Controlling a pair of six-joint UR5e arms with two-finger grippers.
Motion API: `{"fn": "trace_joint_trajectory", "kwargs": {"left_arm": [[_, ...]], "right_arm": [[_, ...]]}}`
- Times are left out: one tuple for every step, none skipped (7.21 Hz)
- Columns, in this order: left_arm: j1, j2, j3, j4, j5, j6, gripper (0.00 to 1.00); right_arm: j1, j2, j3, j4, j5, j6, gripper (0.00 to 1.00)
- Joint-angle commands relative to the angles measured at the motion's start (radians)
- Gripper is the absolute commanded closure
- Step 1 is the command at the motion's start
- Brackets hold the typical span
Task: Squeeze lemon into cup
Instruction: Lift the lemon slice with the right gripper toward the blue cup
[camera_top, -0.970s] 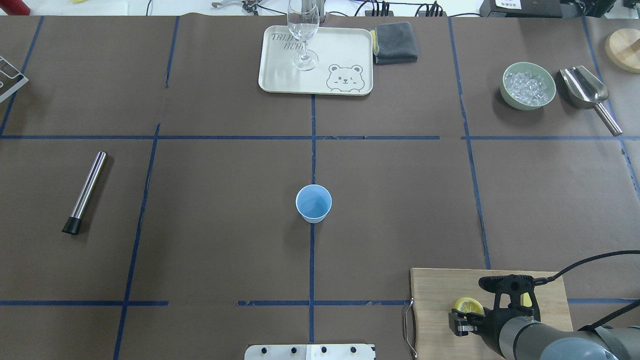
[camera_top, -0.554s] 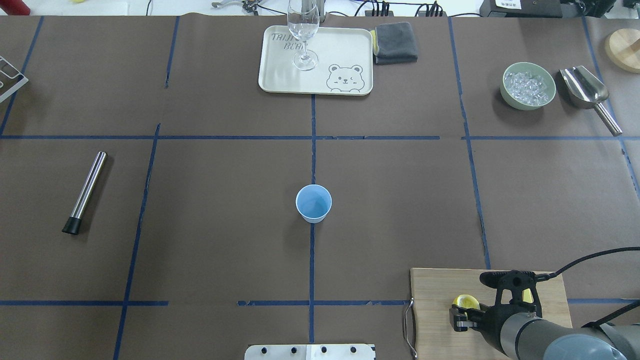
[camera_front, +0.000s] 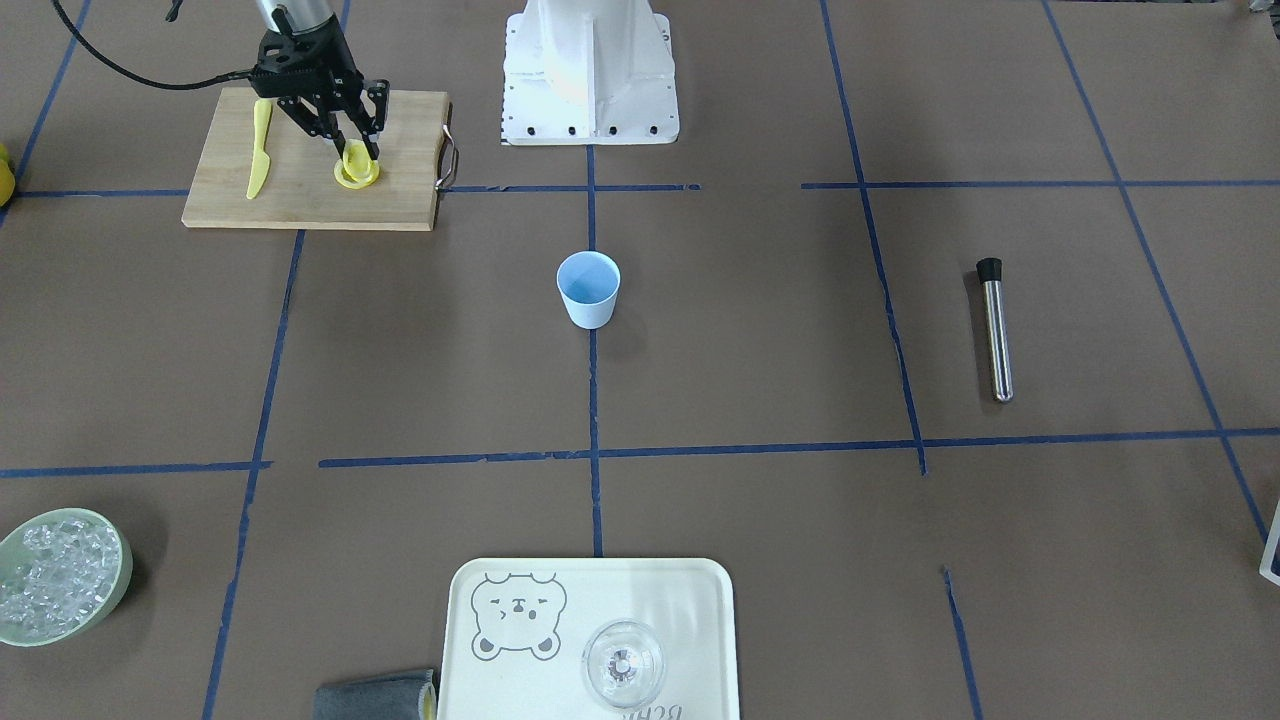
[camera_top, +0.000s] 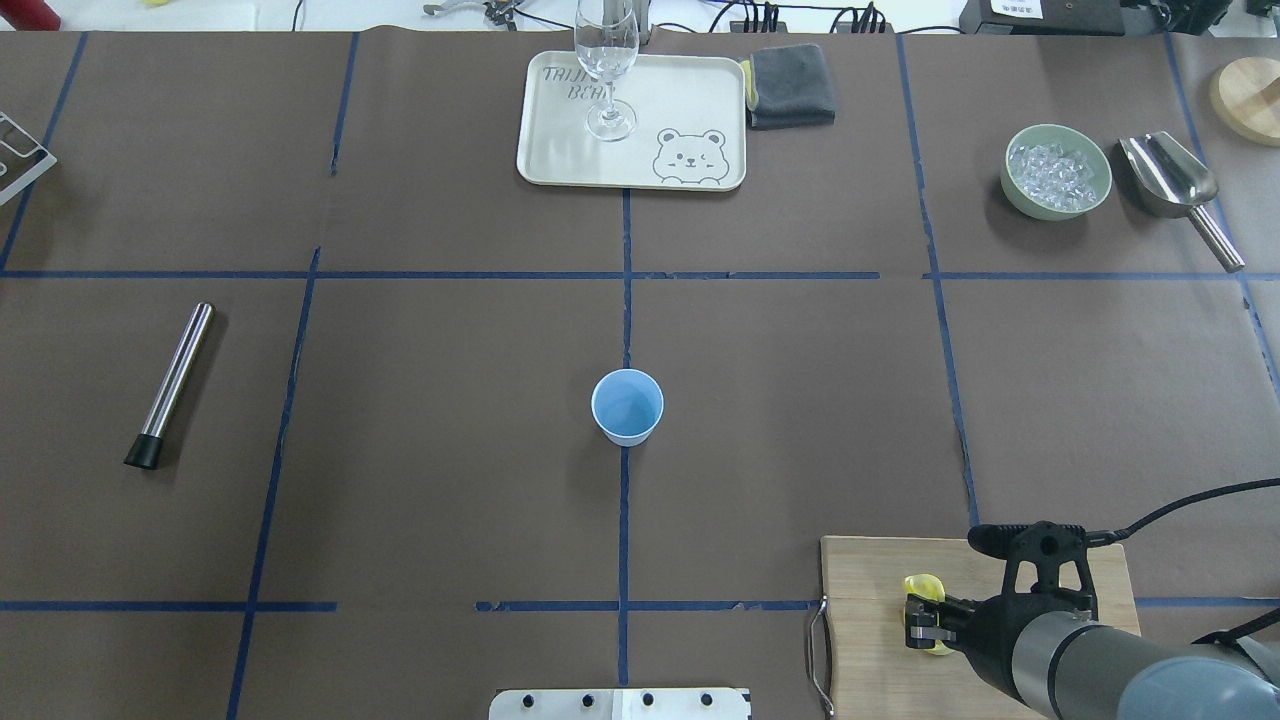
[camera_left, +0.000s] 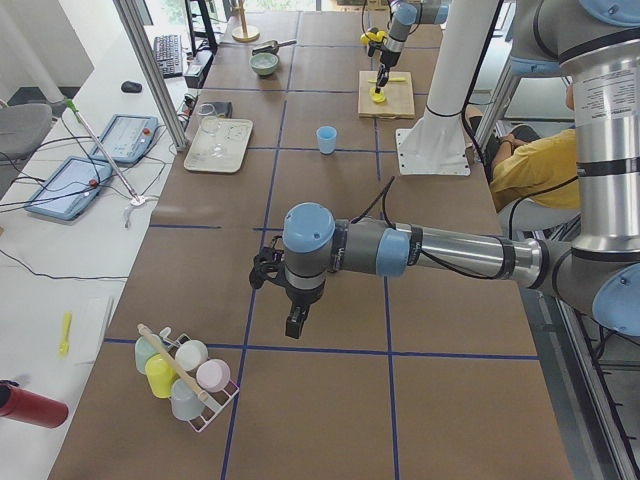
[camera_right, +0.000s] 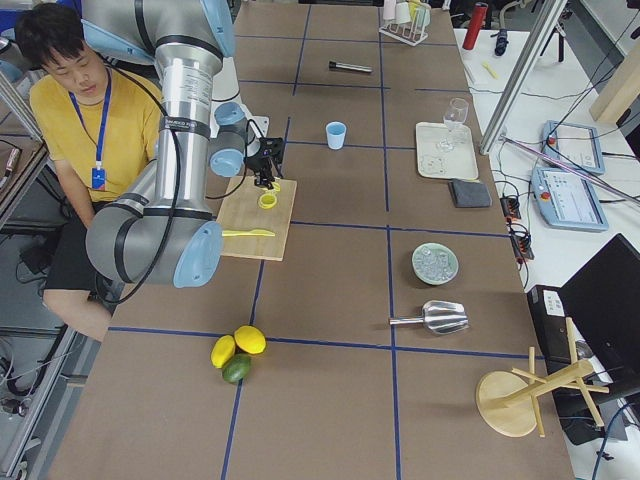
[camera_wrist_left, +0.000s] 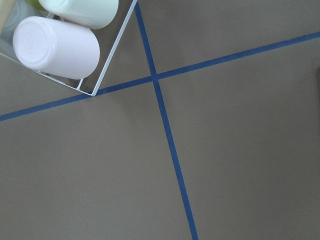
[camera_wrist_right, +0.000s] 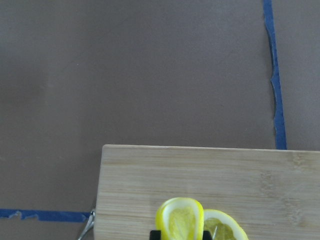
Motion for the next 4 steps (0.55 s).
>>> {"fn": "trace_joint_trajectory", "kwargs": {"left_arm": [[0.0, 0.0, 0.0, 0.0, 0.0, -0.001, 0.0], [0.0, 0.0, 0.0, 0.0, -0.002, -0.001, 0.0], [0.0, 0.0, 0.0, 0.0, -0.002, -0.001, 0.0], [0.0, 0.0, 0.0, 0.0, 0.0, 0.0, 0.0]], "right_arm": [[0.02, 0.029, 0.076, -0.113, 0.014, -0.001, 0.8], [0.046, 0.111, 0.08, -0.203, 0.043, -0.002, 0.8], [0.072, 0.235, 0.077, -0.339, 0.083, -0.002, 0.8], [0.104, 0.378, 0.072, -0.49, 0.121, -0.002, 0.8]]}}
